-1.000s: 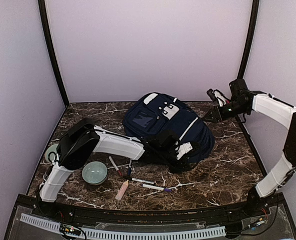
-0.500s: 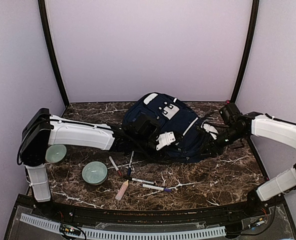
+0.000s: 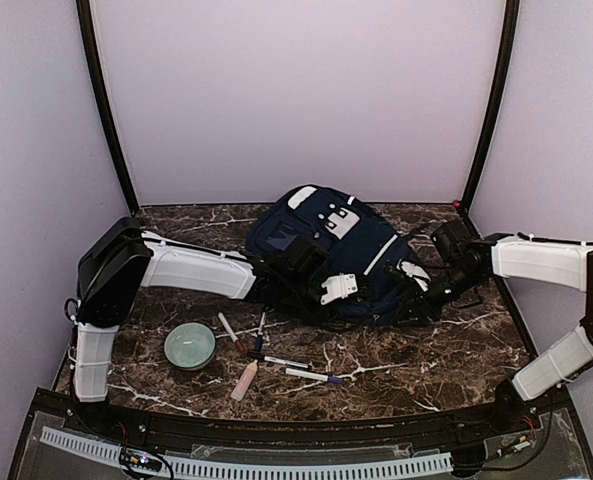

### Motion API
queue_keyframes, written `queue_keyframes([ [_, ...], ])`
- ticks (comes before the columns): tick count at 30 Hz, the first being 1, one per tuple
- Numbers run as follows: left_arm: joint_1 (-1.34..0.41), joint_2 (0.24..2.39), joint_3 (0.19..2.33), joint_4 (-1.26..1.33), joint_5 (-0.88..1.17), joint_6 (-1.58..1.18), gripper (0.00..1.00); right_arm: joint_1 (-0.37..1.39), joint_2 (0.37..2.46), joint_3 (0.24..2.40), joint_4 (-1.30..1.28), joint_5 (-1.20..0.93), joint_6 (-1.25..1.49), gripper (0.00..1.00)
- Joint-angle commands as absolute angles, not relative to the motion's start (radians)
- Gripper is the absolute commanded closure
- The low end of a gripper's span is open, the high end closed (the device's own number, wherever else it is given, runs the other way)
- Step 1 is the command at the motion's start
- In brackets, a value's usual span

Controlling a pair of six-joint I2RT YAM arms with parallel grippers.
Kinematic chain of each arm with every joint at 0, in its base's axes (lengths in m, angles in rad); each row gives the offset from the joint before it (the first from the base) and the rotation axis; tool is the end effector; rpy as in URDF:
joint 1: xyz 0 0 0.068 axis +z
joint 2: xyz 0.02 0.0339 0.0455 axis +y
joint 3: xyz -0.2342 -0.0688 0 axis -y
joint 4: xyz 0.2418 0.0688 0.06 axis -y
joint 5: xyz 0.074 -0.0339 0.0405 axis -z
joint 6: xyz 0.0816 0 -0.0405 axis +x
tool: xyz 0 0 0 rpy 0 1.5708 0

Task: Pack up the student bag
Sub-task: Adjust the student bag at the center of the board.

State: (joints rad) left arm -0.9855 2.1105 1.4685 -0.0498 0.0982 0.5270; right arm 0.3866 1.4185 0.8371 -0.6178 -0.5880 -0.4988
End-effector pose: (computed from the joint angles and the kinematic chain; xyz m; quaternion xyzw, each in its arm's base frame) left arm 0.2637 -0.4124 0.1187 0.6354 0.6432 -0.1398 0.4038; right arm 0.2339 0.1441 0.1301 -0.4513 0.8270 0.2744 0.1925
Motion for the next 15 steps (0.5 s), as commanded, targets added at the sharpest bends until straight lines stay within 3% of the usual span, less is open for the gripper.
queue_keyframes([
  [1,-0.971,2.127,1.495,-0.027,0.156,0.548,0.55,0.354,1.446,0.840,-0.595,-0.638,-0.478,0.50],
  [15,-0.972,2.187,1.534,0.109,0.179,0.501,0.80,0.317,1.373,0.864,-0.598,-0.540,-0.445,0.50],
])
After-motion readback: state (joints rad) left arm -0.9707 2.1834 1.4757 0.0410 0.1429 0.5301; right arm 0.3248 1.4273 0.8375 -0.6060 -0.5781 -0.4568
